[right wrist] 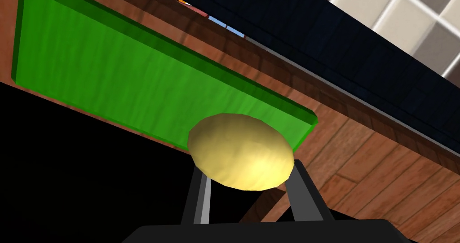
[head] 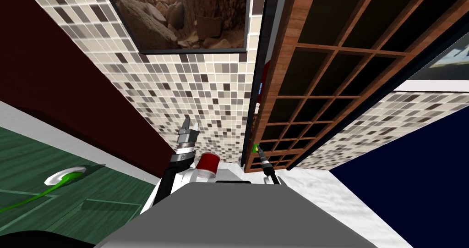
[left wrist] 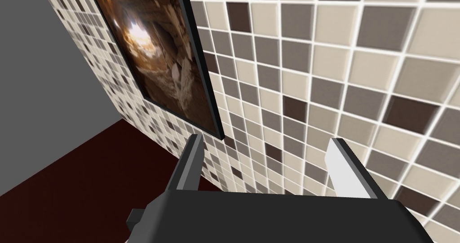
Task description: Pull the door open
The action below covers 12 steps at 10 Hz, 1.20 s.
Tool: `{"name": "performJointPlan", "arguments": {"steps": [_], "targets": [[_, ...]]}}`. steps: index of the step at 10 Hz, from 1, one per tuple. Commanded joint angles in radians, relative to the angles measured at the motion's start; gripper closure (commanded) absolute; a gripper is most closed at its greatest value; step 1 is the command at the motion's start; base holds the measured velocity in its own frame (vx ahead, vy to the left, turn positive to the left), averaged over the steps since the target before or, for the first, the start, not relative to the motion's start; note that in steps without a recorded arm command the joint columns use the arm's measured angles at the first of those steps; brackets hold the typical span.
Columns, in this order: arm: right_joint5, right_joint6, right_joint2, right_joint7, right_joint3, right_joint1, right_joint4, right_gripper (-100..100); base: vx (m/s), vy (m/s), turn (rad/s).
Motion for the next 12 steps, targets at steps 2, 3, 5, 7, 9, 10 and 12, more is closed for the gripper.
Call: {"name": "performJointPlan", "arguments": {"steps": [2,3,5,7,9,10,12], "targets": [[-0.013,0.001,0.010,-0.070,0.021,0.005,-0.005,100,-0.027,0.007,0.056],[-0.022,0.000,0.008,-0.096,0.024,0.005,-0.004,100,-0.026,0.007,0.073],[-0.031,-0.001,0.006,-0.132,0.027,0.006,-0.003,100,-0.032,0.000,0.035],[-0.052,-0.003,0.000,-0.193,0.035,0.006,-0.002,100,-0.036,0.003,0.087],[-0.063,-0.004,-0.003,-0.237,0.039,0.006,-0.001,100,-0.028,-0.005,0.029],[-0.063,-0.004,-0.003,-0.237,0.039,0.006,-0.001,100,-0.020,-0.006,0.045],[-0.074,-0.005,-0.006,-0.274,0.043,0.006,0.000,100,-0.015,-0.005,0.050]]}}
